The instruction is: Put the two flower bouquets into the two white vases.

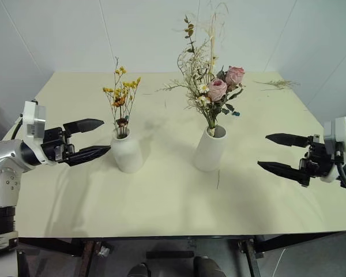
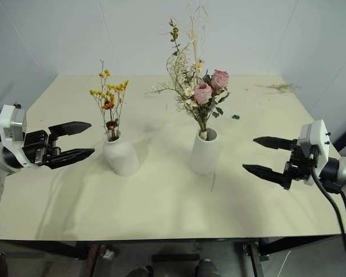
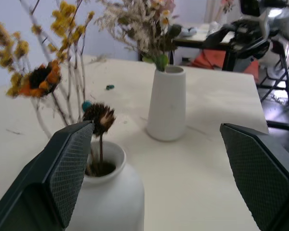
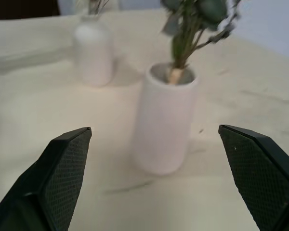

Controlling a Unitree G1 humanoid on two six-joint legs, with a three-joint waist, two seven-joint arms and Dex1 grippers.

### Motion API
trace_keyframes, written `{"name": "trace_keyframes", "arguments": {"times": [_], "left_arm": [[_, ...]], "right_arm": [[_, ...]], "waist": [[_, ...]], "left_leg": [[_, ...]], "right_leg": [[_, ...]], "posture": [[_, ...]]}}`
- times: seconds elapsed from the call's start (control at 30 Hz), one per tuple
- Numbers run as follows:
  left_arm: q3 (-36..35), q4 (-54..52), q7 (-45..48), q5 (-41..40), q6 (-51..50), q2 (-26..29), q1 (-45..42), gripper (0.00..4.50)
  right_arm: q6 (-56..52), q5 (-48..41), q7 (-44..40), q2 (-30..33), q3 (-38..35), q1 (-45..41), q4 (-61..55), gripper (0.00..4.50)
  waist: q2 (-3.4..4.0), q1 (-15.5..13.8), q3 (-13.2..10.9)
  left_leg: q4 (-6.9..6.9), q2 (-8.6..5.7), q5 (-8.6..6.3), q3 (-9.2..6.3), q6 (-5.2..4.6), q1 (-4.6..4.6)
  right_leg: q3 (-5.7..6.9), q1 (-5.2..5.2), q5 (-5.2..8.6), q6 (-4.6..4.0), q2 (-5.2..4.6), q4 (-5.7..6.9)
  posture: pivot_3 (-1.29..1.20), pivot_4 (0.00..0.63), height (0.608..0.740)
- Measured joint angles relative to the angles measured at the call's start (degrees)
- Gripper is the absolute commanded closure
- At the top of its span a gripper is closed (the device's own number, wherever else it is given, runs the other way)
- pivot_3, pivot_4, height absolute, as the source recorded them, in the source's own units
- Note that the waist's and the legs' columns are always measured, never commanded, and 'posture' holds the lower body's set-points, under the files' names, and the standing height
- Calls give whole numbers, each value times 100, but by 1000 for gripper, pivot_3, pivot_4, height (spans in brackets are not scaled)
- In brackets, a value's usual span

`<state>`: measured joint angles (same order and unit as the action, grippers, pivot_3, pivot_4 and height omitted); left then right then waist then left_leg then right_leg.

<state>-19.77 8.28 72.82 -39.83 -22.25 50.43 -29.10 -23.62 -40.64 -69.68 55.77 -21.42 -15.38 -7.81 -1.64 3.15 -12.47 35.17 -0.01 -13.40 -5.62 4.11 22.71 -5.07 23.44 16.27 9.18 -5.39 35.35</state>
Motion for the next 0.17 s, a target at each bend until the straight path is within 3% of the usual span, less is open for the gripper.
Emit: {"name": "trace_keyframes", "arguments": {"times": [0.17], "left_arm": [[49,552,268,314,414,19,-1,0]], "right_arm": [[158,127,-124,-43,132,-144,29,37]], "waist": [[-1,-4,0]], "left_leg": [[0,0,0,2,0,-3]], "right_leg": [[-1,-2,0,-1,-1,0]], "posture": [[0,150,740]]}}
